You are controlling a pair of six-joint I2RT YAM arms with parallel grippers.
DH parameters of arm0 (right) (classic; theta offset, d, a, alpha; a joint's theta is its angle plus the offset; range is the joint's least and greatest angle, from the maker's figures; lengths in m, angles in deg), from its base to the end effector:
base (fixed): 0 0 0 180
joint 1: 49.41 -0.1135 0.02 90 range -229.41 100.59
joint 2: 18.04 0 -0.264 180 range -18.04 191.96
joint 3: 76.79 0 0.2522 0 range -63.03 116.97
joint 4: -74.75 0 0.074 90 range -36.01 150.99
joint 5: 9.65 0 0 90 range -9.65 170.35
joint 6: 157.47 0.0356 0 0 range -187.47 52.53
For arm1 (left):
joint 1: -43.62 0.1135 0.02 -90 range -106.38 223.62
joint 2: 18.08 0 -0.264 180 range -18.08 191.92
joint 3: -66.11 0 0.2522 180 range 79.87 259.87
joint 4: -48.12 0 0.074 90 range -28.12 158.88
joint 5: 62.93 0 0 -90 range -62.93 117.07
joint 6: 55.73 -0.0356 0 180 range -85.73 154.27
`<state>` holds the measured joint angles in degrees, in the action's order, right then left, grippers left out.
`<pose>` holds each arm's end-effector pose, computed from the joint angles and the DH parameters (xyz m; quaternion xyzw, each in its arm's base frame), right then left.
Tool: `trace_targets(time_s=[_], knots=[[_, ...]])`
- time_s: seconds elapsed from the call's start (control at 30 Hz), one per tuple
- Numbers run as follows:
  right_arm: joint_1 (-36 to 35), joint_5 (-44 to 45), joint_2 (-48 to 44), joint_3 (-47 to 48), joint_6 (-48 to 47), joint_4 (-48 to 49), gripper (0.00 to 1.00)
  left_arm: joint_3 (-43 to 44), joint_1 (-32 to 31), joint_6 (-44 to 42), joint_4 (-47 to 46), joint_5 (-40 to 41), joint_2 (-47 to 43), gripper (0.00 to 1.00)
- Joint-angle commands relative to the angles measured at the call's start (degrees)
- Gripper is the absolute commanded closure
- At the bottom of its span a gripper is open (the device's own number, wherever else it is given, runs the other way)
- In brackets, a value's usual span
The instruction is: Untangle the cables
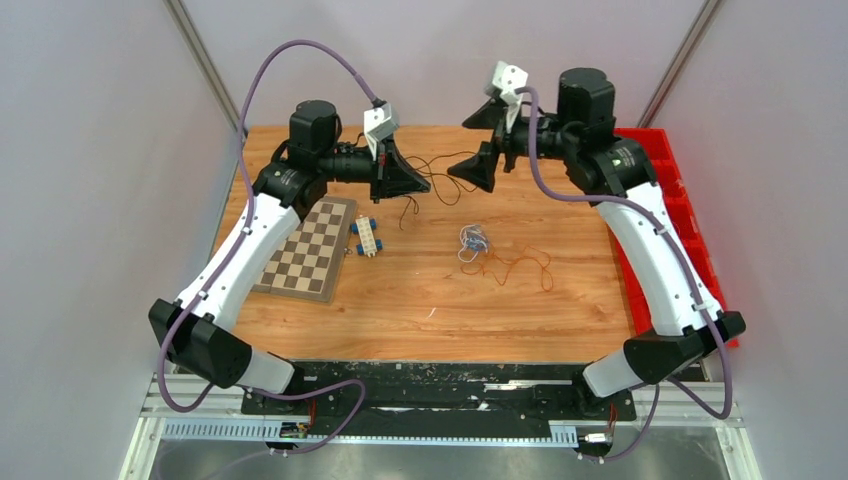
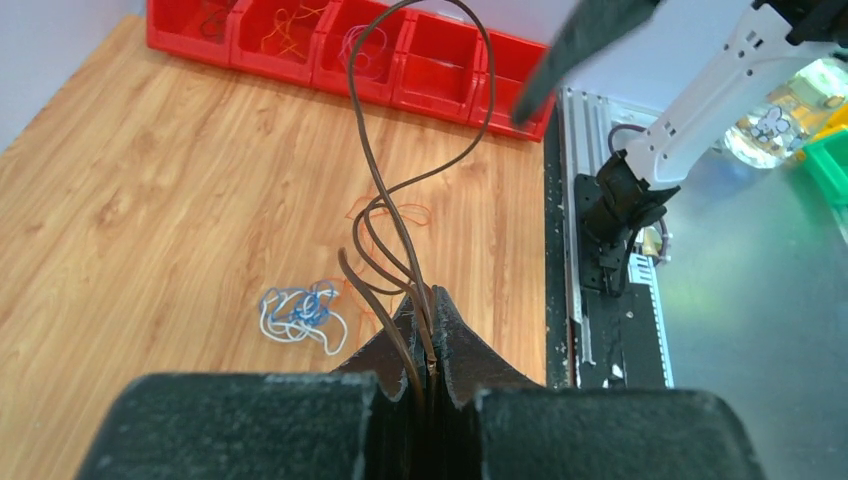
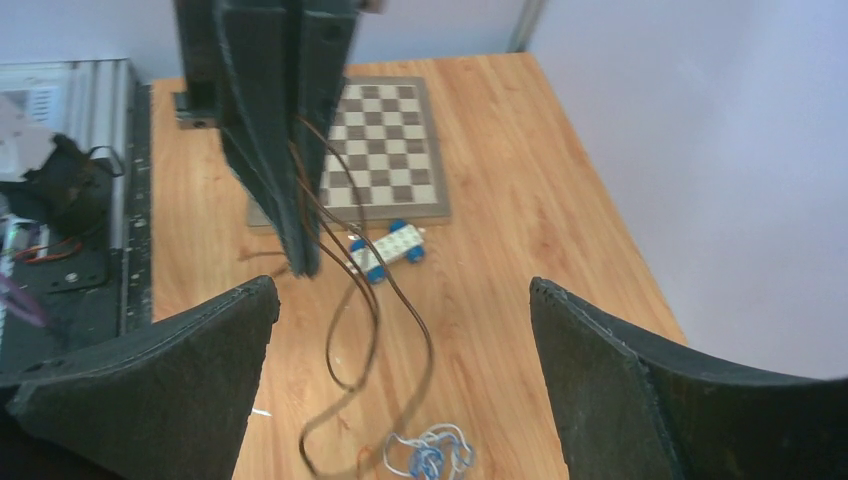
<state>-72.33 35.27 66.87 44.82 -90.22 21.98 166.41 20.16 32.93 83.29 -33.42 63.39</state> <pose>0.2610 0.1377 0.4997 -0.4988 0.5907 0.3071 0.5549 0.2696 -0.1508 0.4302 0.4434 0.6105 -0.4950 0.4309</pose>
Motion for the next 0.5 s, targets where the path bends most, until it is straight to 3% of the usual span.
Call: trace_targets(time_s=[0.0, 0.27, 0.47], knots=[[-4.7, -3.1, 1.6, 0.5, -2.1, 0.0, 0.00, 4.9, -1.6, -4.4, 4.0, -1.2, 1.4, 1.00], [-7.5, -5.3, 1.8, -6.1, -3.0, 0.1, 0.01, 5.6, -1.6, 1.3, -1.3, -1.7, 1.2, 1.00], [-12.9, 2.1, 0.8, -10.1, 1.4, 7.8, 0.09, 0.7, -1.6, 15.1, -17.5, -1.3, 0.2, 1.00]])
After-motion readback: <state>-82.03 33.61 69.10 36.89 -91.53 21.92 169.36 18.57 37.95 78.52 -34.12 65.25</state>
